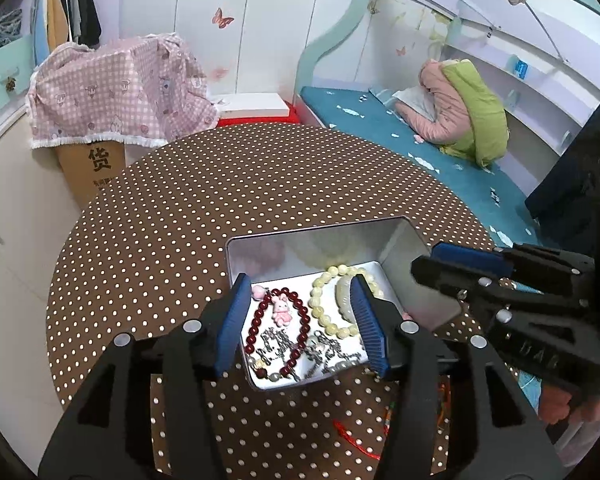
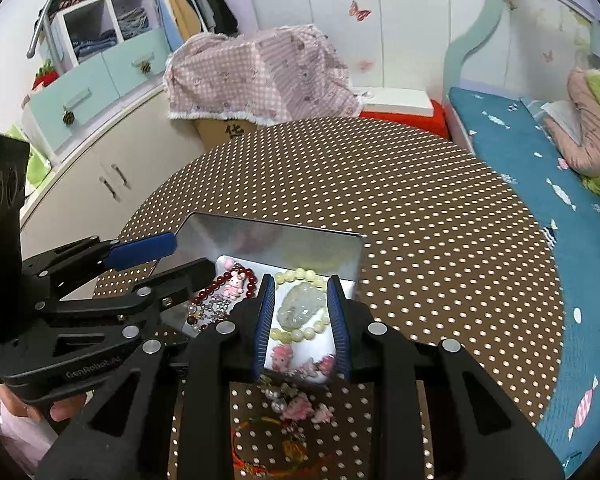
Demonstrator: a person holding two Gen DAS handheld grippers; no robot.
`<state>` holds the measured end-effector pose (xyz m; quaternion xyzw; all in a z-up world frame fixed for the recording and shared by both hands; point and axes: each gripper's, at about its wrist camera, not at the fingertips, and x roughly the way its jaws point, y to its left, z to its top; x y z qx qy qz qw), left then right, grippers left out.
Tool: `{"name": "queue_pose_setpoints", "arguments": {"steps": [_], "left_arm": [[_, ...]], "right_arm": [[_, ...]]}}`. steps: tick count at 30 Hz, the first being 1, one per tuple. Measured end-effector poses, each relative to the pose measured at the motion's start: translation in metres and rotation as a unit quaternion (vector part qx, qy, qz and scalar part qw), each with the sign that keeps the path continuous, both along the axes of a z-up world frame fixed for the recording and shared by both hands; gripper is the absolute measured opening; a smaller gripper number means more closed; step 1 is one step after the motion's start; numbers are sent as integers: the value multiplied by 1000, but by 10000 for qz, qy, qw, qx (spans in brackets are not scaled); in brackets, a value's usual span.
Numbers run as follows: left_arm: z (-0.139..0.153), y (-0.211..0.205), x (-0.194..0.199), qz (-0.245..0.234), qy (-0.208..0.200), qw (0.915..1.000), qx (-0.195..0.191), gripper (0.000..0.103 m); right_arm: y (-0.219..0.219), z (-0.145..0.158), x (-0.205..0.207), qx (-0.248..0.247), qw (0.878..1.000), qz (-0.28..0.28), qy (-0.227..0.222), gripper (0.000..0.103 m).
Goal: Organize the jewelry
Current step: 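Open both tools to release the pendant and charm into the tin, then move both tools back to the remaining charms beside the tin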
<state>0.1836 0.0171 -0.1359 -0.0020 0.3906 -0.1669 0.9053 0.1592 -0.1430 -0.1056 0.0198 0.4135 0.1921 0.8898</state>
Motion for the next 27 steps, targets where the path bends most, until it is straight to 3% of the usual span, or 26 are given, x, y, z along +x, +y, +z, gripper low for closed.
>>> {"name": "queue_pose_setpoints", "arguments": {"steps": [6,16,21,27], "left_arm": [[11,-5,-22,-64,-169,9998,59,62],[14,-13,-61,-151,-218,9996,122,73],[5,-18,-76,-281,-93,9995,111,81],[-25,-30,-79,-431,244,9984,267,81]], "right_arm": [[-18,5,-20,48,9997,-185,-129,35],[-41,-19,-41,105,9991,-368,179,36],[-47,-34,-49,99,9983,-424,391,37],[-59,-51,-60,209,9961,-545,665,38]]}}
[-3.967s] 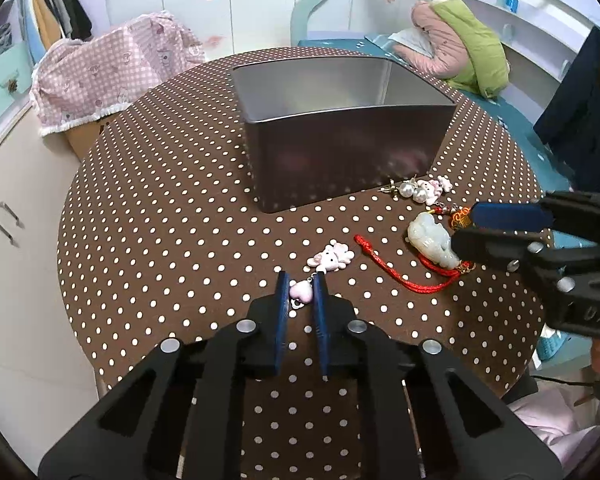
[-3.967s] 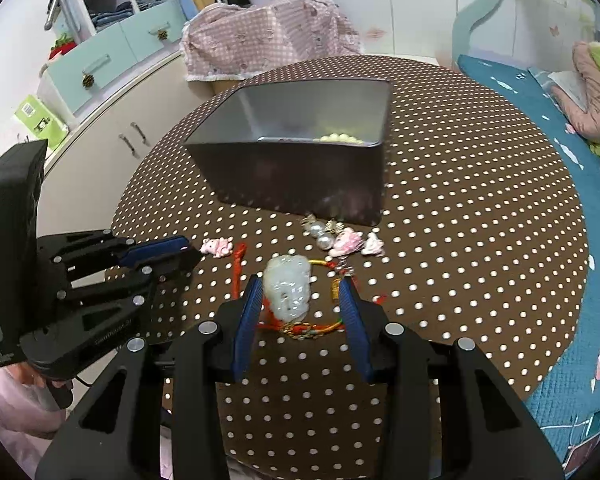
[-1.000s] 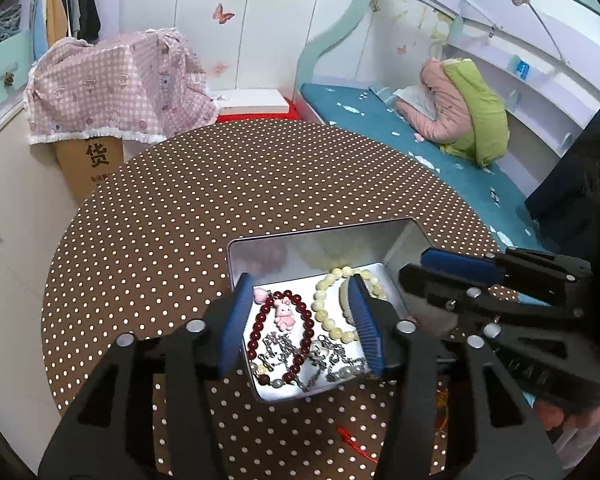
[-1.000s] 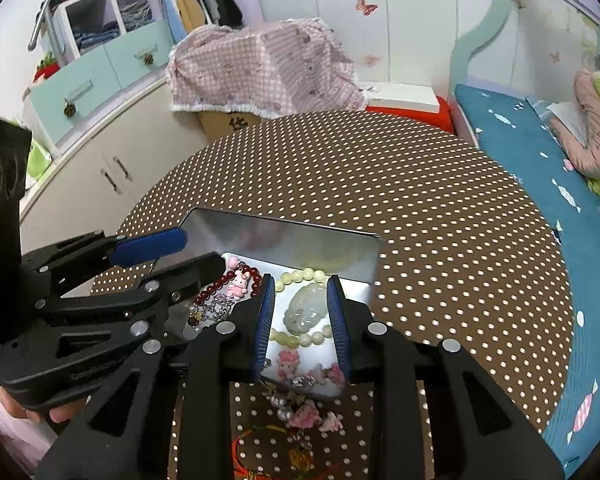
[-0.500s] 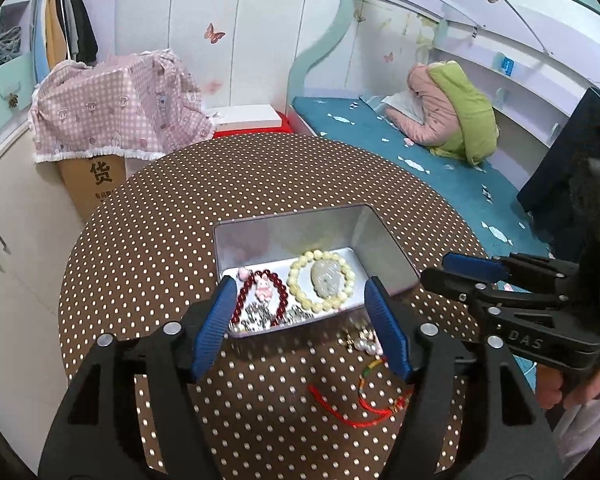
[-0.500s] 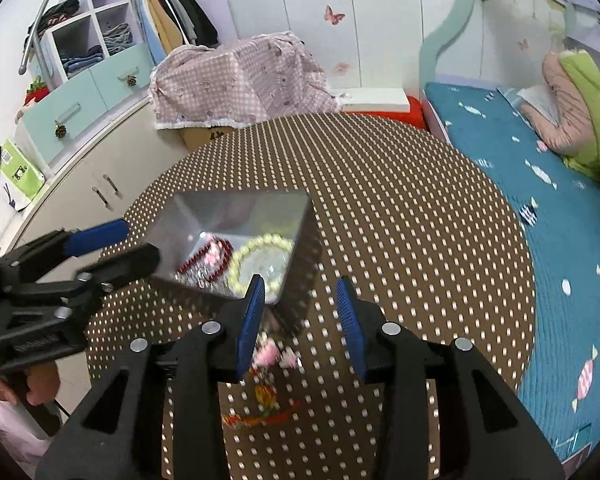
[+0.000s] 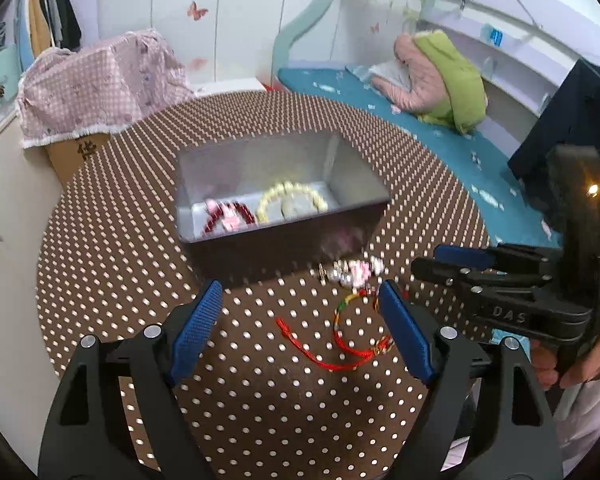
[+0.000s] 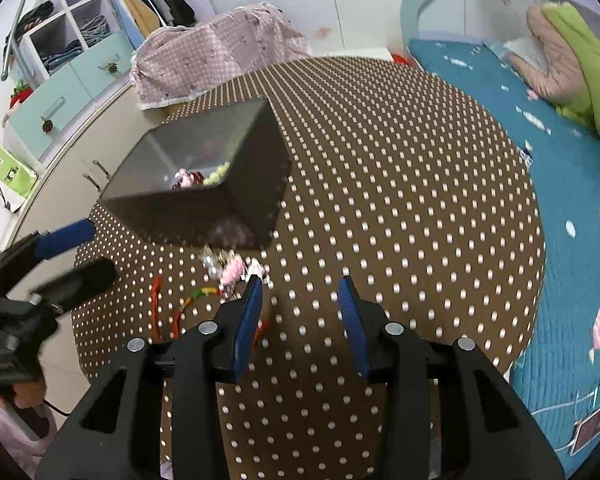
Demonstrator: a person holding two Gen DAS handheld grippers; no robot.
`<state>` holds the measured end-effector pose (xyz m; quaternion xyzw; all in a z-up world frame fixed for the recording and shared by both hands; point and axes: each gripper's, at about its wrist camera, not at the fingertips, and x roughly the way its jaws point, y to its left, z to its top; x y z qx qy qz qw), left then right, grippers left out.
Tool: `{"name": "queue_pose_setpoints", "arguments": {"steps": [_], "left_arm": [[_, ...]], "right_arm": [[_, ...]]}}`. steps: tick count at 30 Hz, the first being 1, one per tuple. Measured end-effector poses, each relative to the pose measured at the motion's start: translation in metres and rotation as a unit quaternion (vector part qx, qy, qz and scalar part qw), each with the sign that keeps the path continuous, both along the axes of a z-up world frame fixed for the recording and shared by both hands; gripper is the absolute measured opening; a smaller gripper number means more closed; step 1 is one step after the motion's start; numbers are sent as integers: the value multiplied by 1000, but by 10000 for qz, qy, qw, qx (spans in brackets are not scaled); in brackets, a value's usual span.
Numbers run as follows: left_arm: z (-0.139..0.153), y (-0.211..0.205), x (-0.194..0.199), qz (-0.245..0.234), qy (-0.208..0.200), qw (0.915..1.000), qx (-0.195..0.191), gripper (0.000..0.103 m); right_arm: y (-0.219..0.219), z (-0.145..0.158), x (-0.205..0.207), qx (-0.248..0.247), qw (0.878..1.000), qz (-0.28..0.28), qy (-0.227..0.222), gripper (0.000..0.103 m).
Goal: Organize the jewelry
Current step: 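Move both tools back to the remaining charms beside the tin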
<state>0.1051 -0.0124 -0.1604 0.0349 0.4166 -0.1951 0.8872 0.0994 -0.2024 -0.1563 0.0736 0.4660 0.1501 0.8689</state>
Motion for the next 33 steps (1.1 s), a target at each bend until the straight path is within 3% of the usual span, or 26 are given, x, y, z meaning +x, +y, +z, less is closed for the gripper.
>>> {"name": "queue_pose_setpoints", "arguments": {"steps": [4,9,13,15,17,21,28,33], "left_arm": [[-18,-11,5,-129,121,9997,189,75],[-37,-27,9,-189,194,9974,669,55],[-44,-36,6,-330,143,9935,1082,29],[-45,-38,4,-380,171,9929,1116,12],[-46,-36,5,-334,206,9932,1100,4],[-39,-18,11,-165,333,9971,670,3],[-13,15,7,119,185,9997,109,3],[-9,24,5,142,186,9997,-46,4]], "right_arm": [[-3,-5,-4,12,10000,-6,77,38],[-3,-5,-6,44,10000,21,62,40],[-3,-6,-5,86,9999,51,59,40],[-4,-6,-4,94,9999,58,57,40],[-4,-6,-4,101,9999,64,55,40],[0,-5,-5,144,9998,157,20,40],[20,1,-6,127,9982,552,-203,40],[30,-3,6,-263,9976,583,-262,26]]}}
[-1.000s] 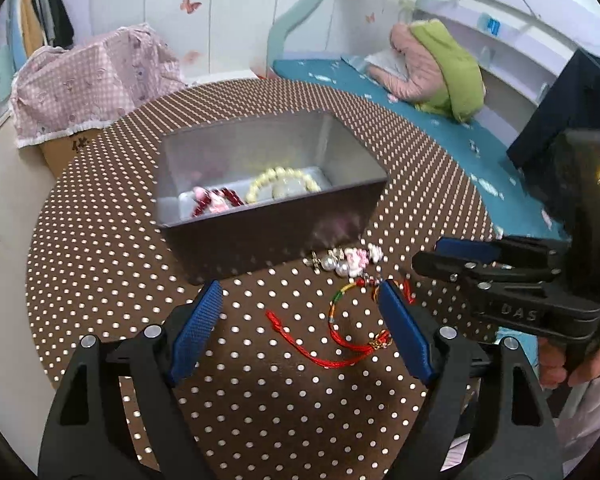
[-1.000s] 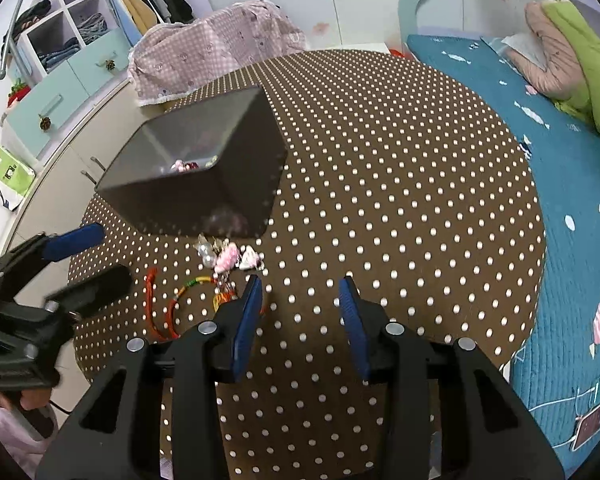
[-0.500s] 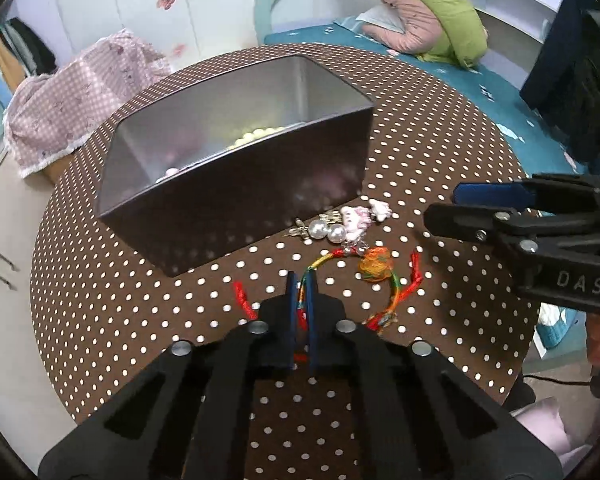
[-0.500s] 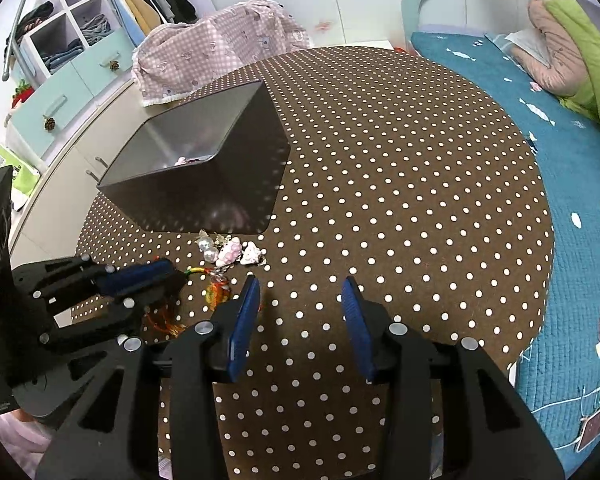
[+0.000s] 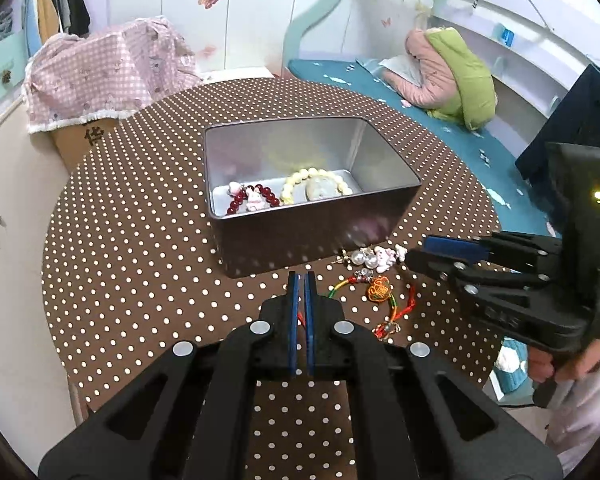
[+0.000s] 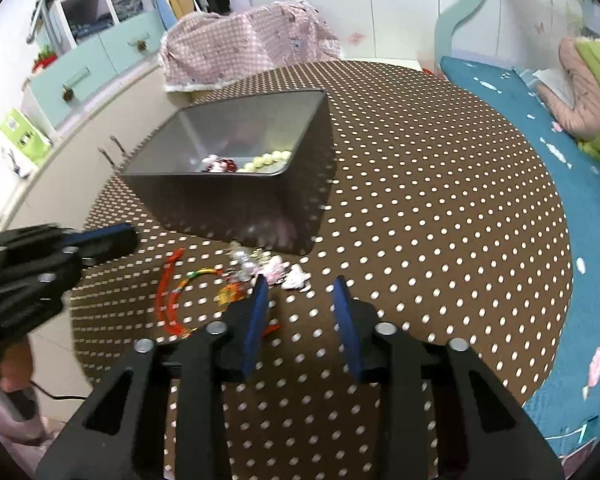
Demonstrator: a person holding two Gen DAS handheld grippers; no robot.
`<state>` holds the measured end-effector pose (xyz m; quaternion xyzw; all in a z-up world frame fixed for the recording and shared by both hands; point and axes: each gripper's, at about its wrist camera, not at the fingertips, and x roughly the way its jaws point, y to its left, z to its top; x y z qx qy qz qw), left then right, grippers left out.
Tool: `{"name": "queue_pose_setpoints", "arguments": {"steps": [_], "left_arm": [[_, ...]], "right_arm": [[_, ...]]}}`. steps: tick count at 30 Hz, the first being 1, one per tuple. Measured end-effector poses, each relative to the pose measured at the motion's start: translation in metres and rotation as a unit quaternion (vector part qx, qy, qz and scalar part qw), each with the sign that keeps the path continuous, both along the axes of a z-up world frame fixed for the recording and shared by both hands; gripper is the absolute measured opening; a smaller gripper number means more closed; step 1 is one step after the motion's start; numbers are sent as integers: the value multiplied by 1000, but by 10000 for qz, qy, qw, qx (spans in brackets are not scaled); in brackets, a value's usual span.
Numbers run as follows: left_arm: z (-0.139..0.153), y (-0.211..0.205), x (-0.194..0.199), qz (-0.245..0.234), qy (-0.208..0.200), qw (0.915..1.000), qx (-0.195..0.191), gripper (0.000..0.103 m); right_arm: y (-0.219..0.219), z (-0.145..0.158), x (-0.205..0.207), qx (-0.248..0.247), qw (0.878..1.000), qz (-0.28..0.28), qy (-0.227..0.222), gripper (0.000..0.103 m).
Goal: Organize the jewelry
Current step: 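Move both tools back to the remaining charms beside the tin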
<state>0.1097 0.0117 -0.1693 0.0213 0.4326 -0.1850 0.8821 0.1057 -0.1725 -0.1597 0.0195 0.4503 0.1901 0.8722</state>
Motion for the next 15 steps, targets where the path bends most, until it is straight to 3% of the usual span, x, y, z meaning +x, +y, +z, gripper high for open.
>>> {"name": "queue_pose_setpoints", "arguments": {"steps": [4,7,8,9,10,15], "left_arm": [[-6,-13,-1,-252,98,9996,73,5],[-16,-23,1,-326,245,9989,220,15],[-19,-25,3,-318,288,9987,280,22],[-22,-28,4,-313,341,9983,342,33],[-23,-30,4,-314,352,9983,350,37],[-14,-37,0,-561,226,9981,149,46]], "right_arm": [[5,-7,6,-138,9998,111,-3,23],[11,-8,10,-316,9993,185,-99,16],[12,-9,11,-360,9990,219,-128,11],[14,-10,10,-372,9988,289,-143,10],[16,-10,9,-441,9982,344,-206,10],[9,-12,8,-298,9991,260,-160,10]]}}
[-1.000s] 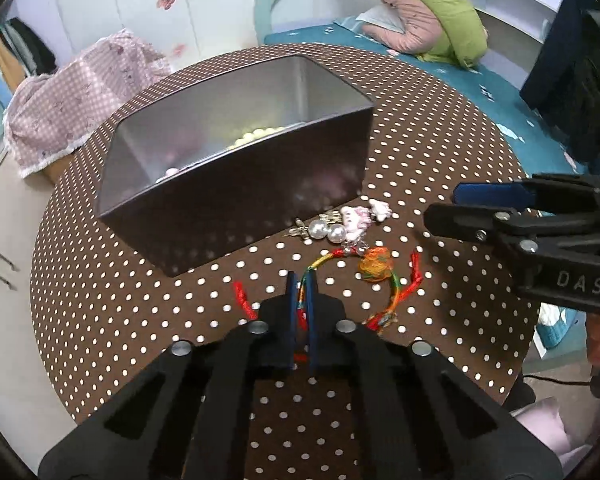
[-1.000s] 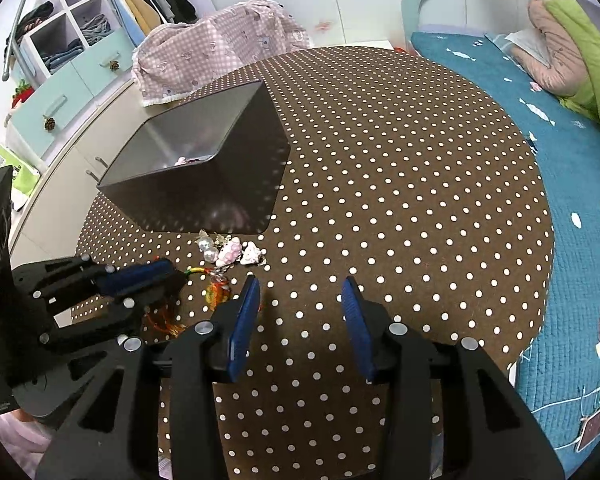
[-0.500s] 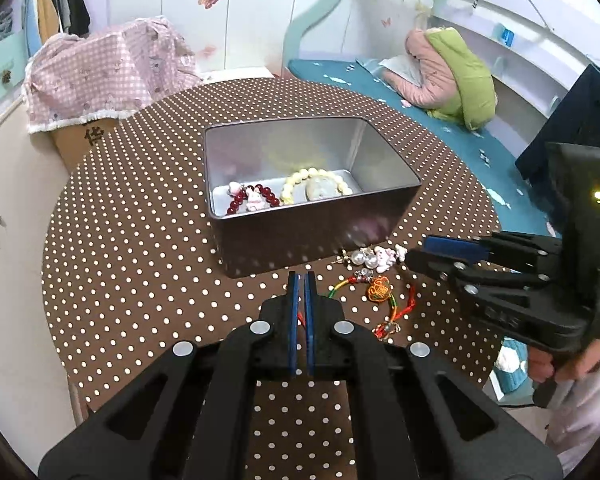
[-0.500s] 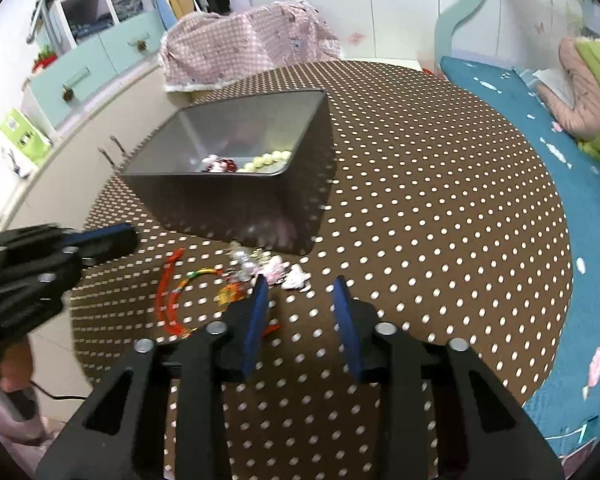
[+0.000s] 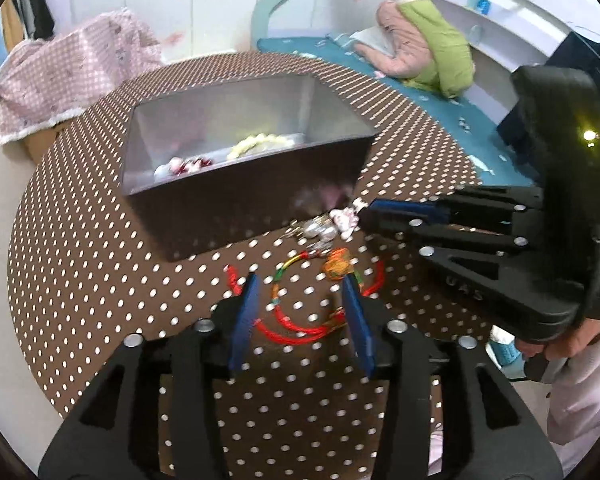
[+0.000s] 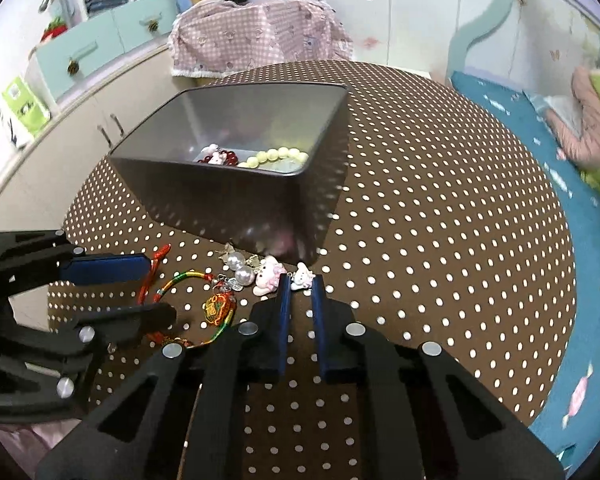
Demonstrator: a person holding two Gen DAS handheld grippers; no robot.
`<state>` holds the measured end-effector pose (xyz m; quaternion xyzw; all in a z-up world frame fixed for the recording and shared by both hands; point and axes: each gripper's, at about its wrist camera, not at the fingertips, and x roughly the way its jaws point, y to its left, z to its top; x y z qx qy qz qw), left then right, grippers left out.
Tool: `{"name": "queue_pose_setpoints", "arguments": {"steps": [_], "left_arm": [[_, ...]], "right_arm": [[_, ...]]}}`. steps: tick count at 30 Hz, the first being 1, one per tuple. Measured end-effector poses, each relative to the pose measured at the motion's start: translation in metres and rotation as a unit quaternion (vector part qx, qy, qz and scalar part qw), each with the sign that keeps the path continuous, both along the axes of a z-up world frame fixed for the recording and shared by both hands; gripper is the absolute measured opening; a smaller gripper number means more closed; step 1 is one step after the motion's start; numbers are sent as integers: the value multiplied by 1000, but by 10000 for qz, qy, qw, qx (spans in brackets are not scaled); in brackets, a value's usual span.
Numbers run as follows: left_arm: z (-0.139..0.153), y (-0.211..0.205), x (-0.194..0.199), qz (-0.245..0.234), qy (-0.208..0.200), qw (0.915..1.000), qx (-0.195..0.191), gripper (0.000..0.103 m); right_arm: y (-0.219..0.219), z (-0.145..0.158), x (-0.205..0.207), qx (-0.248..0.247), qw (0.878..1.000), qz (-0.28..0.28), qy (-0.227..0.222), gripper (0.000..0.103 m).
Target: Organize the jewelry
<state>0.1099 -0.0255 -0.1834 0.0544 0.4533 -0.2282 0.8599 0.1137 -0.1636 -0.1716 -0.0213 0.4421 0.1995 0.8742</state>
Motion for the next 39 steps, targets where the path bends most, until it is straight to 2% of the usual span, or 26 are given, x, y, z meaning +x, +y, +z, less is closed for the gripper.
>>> {"name": "queue_pose_setpoints", "arguments": {"steps": [5,8,10,13,18,22,39], "left_arm": [[1,-21,3,-168,-16,9998,-44,46],[-6,-34,10,-141,149,9998,-11,45],[-14,-38,17,-20,259,9995,158,38],[-17,-39,21,33,285,9992,262,16],[-14,-28,21,172,275,9993,194,16],[0,-19,16,208,138,9997,81,16],[89,22,3,434,-935,9939,-393,16]], "right_arm": [[-17,12,-10,206,9996,-178,-91,10],[-28,20,-15,226,9990,-324,-198,10],[-34,24,-17,264,9985,-409,-246,10],[-39,25,-19,341,9980,-461,-263,10],[-41,22,-17,395,9977,-515,-193,10],[-42,30,-16,443,9974,-489,-289,10],[-18,90,-7,396,9925,-144,-1144,10]]}}
